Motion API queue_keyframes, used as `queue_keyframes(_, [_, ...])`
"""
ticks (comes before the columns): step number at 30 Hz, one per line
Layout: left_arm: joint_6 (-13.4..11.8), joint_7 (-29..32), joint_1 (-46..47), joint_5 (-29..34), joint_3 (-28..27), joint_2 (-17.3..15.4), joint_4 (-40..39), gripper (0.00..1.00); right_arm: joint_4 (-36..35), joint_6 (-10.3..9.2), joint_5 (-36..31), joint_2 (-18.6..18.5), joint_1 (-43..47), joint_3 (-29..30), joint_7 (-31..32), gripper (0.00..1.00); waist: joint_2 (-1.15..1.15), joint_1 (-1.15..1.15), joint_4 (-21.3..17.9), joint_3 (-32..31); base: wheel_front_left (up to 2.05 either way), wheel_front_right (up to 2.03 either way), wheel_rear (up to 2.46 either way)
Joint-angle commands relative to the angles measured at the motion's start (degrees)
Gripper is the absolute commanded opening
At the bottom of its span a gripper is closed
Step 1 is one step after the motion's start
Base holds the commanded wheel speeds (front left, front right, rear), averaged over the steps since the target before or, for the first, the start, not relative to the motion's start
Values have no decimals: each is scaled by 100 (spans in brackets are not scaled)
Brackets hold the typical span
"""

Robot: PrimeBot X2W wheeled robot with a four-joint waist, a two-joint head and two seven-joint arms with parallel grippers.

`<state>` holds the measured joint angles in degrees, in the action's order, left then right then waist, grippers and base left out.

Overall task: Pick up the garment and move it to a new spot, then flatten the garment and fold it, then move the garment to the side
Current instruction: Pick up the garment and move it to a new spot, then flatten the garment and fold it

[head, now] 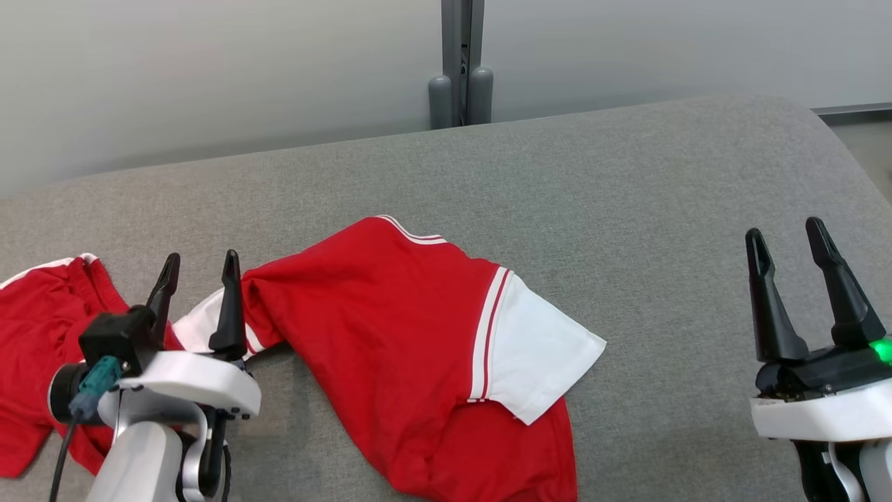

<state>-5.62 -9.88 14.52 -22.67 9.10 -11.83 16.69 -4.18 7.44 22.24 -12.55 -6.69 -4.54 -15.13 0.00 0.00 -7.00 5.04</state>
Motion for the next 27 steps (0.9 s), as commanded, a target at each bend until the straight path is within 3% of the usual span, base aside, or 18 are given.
queue_keyframes(1, [-45, -42, -110, 70, 4, -13, -112, 100, 45, 9, 33, -4, 79, 39, -1, 100, 0, 0, 12, -21, 0, 0, 0])
queue_keyframes(11, [-397, -480, -932, 474, 108, 113, -915, 100, 363, 9, 68, 143, 355, 299, -1, 100, 0, 0, -15, -106, 0, 0, 0])
queue_keyframes(27, [-255, -536, -909, 642, 218, 315, -786, 100, 659, 9, 61, 31, 251, 98, -1, 100, 0, 0, 82, -112, 0, 0, 0])
